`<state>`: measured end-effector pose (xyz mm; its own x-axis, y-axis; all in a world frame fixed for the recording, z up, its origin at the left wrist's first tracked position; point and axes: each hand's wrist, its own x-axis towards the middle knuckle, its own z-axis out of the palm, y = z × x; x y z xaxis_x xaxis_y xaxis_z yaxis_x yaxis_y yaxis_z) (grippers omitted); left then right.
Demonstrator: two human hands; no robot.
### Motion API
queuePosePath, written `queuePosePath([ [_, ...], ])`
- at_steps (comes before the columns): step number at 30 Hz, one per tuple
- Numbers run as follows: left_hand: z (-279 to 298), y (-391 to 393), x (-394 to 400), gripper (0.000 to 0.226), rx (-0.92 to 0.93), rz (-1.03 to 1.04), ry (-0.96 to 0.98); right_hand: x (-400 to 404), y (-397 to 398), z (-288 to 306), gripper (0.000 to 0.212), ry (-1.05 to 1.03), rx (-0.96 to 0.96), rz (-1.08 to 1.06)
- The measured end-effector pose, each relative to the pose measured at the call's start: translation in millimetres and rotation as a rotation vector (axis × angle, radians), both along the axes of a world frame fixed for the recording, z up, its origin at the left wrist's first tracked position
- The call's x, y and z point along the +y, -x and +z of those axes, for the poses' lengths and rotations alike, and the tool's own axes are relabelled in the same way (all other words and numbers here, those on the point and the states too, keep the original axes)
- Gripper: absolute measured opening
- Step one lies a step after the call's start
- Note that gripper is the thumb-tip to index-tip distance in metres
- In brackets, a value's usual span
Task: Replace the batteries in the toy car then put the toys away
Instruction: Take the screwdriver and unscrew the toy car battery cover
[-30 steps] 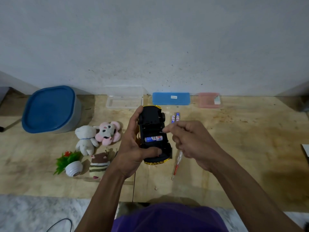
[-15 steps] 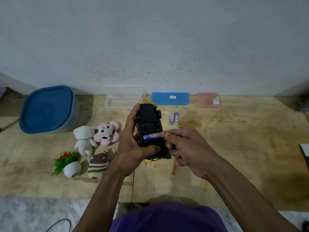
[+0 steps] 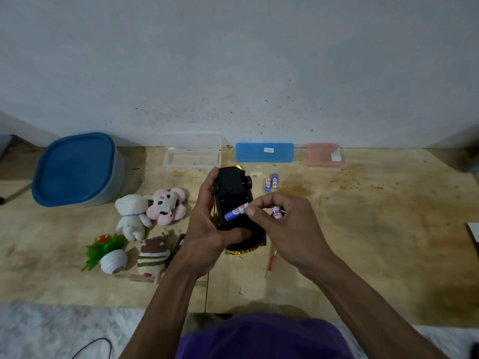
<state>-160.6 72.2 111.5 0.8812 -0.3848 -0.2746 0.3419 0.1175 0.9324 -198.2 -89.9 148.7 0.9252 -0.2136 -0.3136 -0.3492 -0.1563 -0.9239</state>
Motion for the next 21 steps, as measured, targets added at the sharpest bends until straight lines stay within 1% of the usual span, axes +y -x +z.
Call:
queuePosePath([
  [1, -0.4, -0.1, -0.1, 0.121, 0.003, -0.002, 0.000, 0.6, -0.3, -0.8, 0.002, 0.006, -0.024, 0.001],
  [4, -0.6, 1.2, -1.4, 0.120, 0.001, -0.018, 0.001, 6.4, -2.5, -3.4, 0.009, 0.024, -0.099, -0.005],
  [7, 0.1, 3.9, -3.5, 0.117, 0.010, -0.032, -0.009, 10.4, -5.8, -8.7, 0.013, 0.115, -0.131, 0.057],
  [10, -0.6, 5.5, -1.7, 0.115, 0.018, -0.035, -0.025, 12.5, -6.9, -14.1, 0.010, 0.176, -0.101, 0.106],
  [15, -3.5, 9.0, 0.0, 0.117, 0.000, -0.049, -0.046, 17.3, -8.5, -18.6, 0.013, 0.226, -0.062, 0.066],
  [19, -4.9, 11.5, -2.7, 0.118, 0.005, -0.050, -0.032, 16.4, -11.3, -15.6, 0.012, 0.209, -0.032, 0.081],
  [20, -5.8, 12.0, -2.9, 0.118, 0.000, -0.048, -0.032, 14.7, -12.3, -14.1, 0.010, 0.168, -0.005, 0.089],
  [21, -7.2, 12.1, -2.6, 0.119, 0.001, -0.040, -0.035, 11.7, -13.3, -12.7, 0.008, 0.064, 0.036, 0.081],
])
